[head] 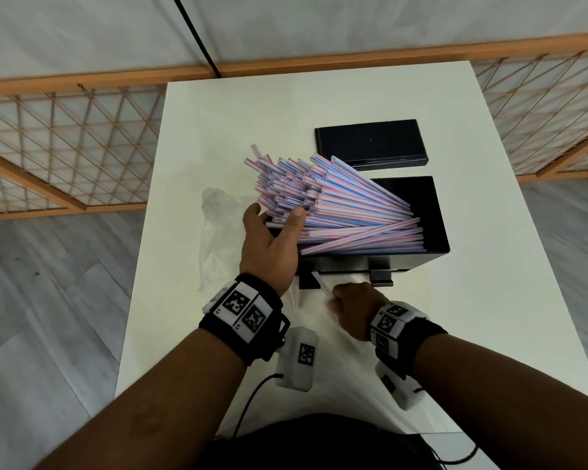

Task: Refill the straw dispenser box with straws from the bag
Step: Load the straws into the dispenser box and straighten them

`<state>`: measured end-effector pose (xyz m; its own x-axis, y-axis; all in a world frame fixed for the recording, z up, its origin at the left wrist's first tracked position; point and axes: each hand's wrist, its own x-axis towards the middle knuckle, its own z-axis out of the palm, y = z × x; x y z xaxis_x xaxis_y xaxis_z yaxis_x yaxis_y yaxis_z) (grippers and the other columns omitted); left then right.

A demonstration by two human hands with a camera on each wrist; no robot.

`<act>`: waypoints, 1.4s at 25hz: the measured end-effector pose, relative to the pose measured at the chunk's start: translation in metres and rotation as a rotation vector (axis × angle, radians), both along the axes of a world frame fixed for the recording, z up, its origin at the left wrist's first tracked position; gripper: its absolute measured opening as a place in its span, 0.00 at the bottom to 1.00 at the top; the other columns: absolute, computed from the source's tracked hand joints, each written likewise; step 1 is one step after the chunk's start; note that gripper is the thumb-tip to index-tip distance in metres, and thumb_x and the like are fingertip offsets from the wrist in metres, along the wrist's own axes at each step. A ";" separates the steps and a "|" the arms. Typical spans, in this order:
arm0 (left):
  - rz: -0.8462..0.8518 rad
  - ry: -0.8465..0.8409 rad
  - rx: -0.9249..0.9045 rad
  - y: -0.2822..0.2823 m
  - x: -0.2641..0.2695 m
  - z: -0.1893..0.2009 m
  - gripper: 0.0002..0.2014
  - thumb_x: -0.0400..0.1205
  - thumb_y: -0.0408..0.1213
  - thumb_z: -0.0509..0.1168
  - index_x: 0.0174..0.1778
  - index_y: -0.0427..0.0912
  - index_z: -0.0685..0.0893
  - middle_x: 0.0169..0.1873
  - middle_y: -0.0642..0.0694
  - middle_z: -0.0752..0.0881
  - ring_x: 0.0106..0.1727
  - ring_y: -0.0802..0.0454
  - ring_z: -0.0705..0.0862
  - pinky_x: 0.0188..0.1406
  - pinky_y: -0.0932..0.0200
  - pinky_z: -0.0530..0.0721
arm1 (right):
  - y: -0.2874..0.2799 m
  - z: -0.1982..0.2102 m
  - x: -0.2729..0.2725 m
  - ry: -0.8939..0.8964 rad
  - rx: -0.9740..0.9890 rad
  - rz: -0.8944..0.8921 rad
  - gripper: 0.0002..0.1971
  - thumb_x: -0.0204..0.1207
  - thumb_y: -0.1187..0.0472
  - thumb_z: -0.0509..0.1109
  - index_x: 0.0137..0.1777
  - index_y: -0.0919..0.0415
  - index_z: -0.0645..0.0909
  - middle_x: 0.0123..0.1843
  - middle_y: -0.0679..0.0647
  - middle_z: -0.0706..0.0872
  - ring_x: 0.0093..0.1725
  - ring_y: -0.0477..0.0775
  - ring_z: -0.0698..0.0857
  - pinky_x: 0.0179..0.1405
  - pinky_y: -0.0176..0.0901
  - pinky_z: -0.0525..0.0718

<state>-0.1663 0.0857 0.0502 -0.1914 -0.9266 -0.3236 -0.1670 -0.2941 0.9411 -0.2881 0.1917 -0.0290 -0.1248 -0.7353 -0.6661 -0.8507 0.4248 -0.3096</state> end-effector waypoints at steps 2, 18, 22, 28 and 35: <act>0.006 0.000 0.007 0.000 -0.001 -0.001 0.41 0.74 0.57 0.69 0.81 0.44 0.66 0.63 0.53 0.86 0.58 0.63 0.86 0.64 0.56 0.84 | 0.013 0.005 -0.006 0.021 0.107 0.084 0.15 0.86 0.49 0.58 0.57 0.59 0.81 0.56 0.57 0.84 0.56 0.62 0.85 0.53 0.49 0.82; 0.372 0.112 0.341 -0.012 0.013 0.006 0.23 0.89 0.57 0.51 0.48 0.44 0.83 0.48 0.45 0.88 0.53 0.46 0.86 0.53 0.51 0.81 | -0.003 0.171 -0.036 0.239 -0.680 0.046 0.11 0.80 0.49 0.57 0.50 0.53 0.77 0.33 0.60 0.82 0.32 0.71 0.80 0.28 0.49 0.72; 0.371 0.009 0.371 0.000 0.024 -0.013 0.10 0.87 0.35 0.57 0.47 0.39 0.83 0.36 0.45 0.86 0.37 0.47 0.84 0.37 0.55 0.79 | -0.014 0.143 -0.053 0.368 -0.426 0.006 0.17 0.81 0.49 0.62 0.67 0.53 0.73 0.43 0.60 0.82 0.44 0.70 0.84 0.37 0.51 0.78; -0.104 -0.543 0.345 0.006 0.037 -0.060 0.13 0.62 0.44 0.67 0.40 0.48 0.89 0.41 0.42 0.93 0.45 0.36 0.92 0.50 0.43 0.93 | 0.001 0.119 -0.044 0.179 -0.641 0.122 0.16 0.67 0.39 0.68 0.45 0.49 0.73 0.41 0.46 0.77 0.39 0.61 0.85 0.33 0.51 0.83; -0.133 -0.558 0.266 0.017 0.024 -0.069 0.12 0.70 0.42 0.78 0.46 0.50 0.84 0.37 0.49 0.93 0.35 0.48 0.93 0.40 0.47 0.94 | -0.003 0.096 -0.048 0.222 -0.721 0.130 0.08 0.70 0.47 0.68 0.38 0.49 0.75 0.38 0.48 0.82 0.33 0.63 0.85 0.25 0.50 0.80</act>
<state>-0.1418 0.1028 -0.0188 -0.0350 -0.7810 -0.6236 -0.6629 -0.4488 0.5993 -0.3363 0.1886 0.0671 -0.0823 -0.9965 0.0146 -0.9546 0.0746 -0.2884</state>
